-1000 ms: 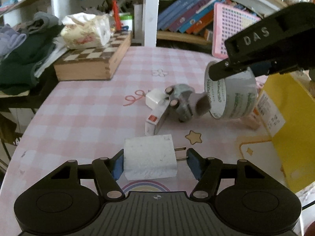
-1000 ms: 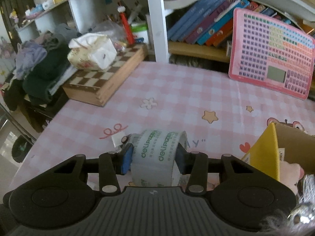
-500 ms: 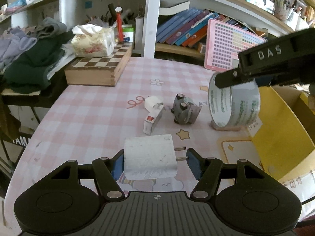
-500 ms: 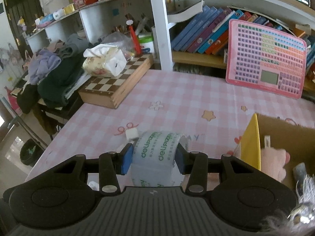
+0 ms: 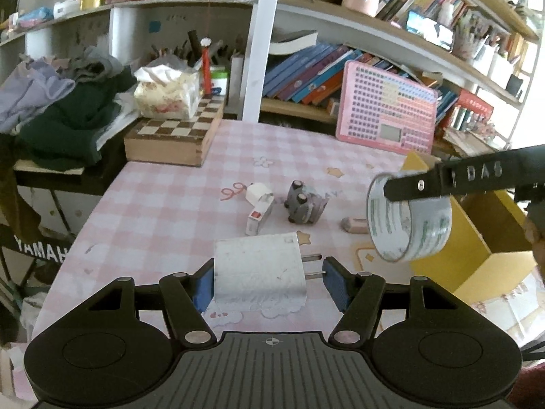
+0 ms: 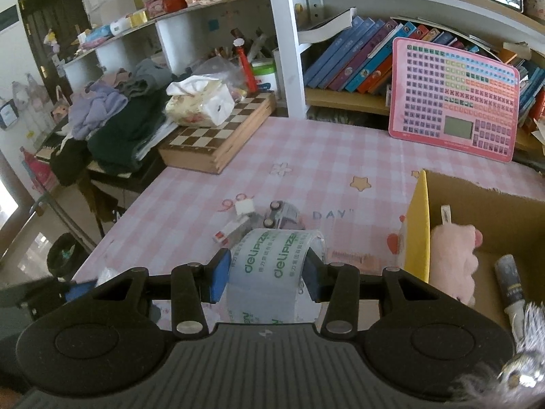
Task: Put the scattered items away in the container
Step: 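Lift the tape roll with the right tool while the left tool lifts the white charger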
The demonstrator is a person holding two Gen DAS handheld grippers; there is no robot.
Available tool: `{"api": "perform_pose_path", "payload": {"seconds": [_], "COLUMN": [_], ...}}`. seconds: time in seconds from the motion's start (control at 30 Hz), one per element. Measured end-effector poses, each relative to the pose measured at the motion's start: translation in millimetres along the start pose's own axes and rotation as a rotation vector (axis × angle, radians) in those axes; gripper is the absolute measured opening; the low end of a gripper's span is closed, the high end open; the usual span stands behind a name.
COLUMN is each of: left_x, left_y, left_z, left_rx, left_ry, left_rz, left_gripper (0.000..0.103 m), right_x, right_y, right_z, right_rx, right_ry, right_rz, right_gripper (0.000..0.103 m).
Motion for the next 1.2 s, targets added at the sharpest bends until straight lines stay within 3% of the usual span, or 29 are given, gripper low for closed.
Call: {"api": "perform_pose_path", "payload": {"seconds": [0.63, 1.2], "left_x": [55, 70], "left_y": [-16, -34], "left_z": [-20, -45], "left_rx": [-0.038, -0.087], "left_ry": [-0.086, -0.164], "left_rz": [-0.015, 0.004], "left_gripper": [0.065, 0.065], "right_x": [52, 92], "right_y": [-59, -104], "right_z": [18, 3], "right_rx": [-0.028, -0.131], "right_ry": [0.005, -0.069], "right_rz": [0.02, 0.013], "right_gripper": [0.042, 0.042]}}
Point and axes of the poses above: each gripper's, at about its wrist camera, not at the fingertips, and x roughly against the way its jaws point, z to its left, y to its top, the point moved 9 cm from there along -x, roughly the way its jaws point, and after that the axes turned 9 degrees about -y, right-handed, at the moved point
